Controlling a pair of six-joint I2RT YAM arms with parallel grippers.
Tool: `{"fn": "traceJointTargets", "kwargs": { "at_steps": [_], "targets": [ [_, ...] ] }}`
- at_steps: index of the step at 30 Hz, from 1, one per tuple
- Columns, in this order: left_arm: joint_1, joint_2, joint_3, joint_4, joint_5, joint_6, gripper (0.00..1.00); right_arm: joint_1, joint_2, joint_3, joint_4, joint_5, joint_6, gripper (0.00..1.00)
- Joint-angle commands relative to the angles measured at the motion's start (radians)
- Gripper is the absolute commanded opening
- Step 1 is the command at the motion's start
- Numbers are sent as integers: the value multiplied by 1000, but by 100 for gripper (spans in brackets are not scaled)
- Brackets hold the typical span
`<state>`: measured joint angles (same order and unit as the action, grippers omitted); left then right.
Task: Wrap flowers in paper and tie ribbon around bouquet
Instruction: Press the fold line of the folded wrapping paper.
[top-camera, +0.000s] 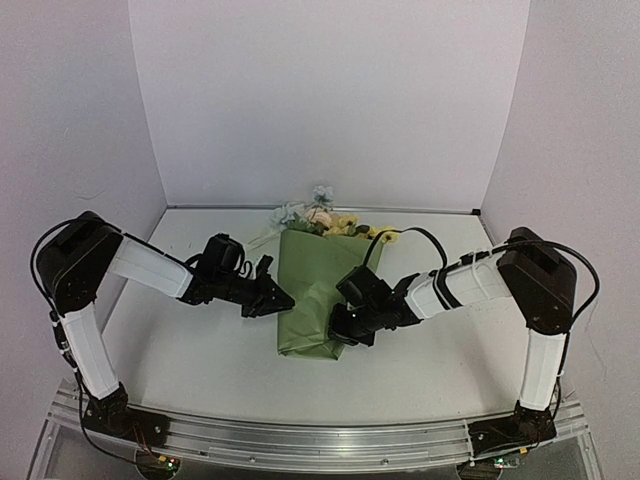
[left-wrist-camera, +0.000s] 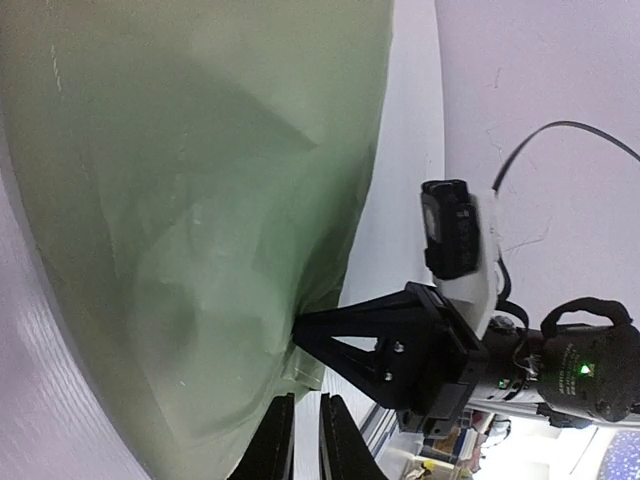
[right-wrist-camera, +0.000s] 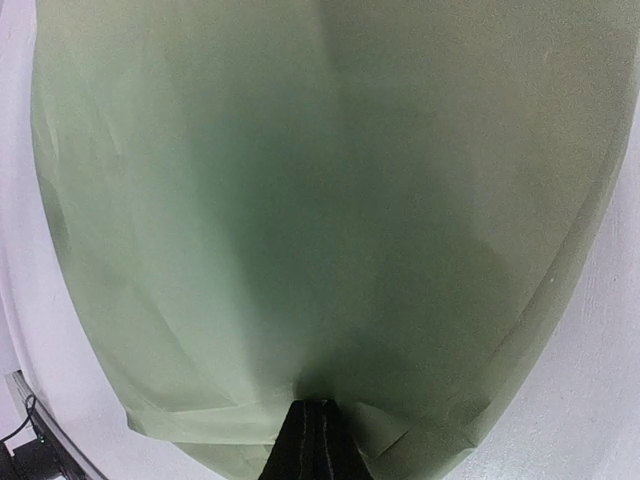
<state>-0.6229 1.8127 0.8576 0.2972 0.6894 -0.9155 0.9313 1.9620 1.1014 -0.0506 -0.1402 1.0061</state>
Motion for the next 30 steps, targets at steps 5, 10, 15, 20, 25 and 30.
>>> {"fn": "traceJointTargets", "kwargs": {
  "at_steps": [5,10,15,20,25,30],
  "targets": [
    [65,194,59,221,60,-128,10,-1,57,-4,-134,38,-28,2],
    [99,252,86,255,20,-186,11,0,60,-6,-138,36,-27,1],
    [119,311,165,250,-5,-219,14,-1,62,-8,-138,36,-26,1],
    [150,369,245,211,-40,-238,14,-1,67,-9,-138,35,-26,1],
    [190,432,343,164,-60,-235,14,0,68,-11,-138,35,-27,1],
    [231,524,517,80,-55,-208,16,-1,71,-14,-138,34,-29,1]
  ]
}}
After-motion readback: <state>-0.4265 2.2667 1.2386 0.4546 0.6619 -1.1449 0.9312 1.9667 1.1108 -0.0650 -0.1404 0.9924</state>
